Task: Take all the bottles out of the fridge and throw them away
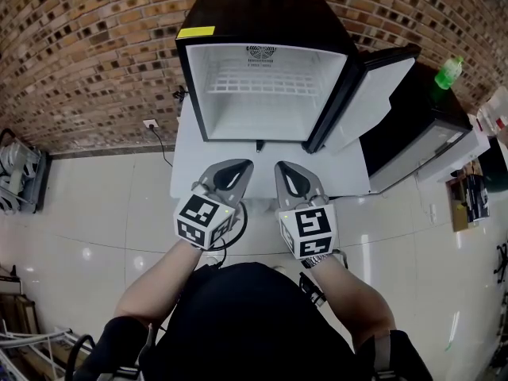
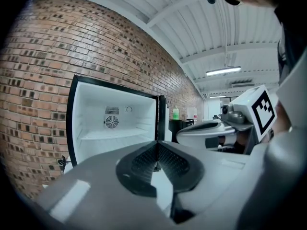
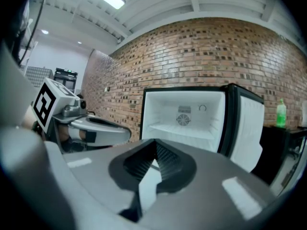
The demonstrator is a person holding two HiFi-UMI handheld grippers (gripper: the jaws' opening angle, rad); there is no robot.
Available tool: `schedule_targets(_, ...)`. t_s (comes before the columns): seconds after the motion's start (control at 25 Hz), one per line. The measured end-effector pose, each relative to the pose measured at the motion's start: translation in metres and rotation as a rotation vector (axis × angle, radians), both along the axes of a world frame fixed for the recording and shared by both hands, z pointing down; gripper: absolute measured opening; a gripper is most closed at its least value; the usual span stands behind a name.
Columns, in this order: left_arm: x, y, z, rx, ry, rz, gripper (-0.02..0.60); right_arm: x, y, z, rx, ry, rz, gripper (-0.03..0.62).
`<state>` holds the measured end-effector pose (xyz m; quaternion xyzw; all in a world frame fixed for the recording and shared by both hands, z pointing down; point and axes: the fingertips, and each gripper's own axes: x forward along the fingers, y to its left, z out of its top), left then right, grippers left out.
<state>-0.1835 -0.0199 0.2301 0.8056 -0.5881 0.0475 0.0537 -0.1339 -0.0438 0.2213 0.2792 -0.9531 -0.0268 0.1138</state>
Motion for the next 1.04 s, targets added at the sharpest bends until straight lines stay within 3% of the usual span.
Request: schedule_targets(1.04,0.012,0.007,-0.002,0.000,-0.010,0.005,0.003,0.007,0.006,-0.001,0.008,0.016,-0.013,0.003)
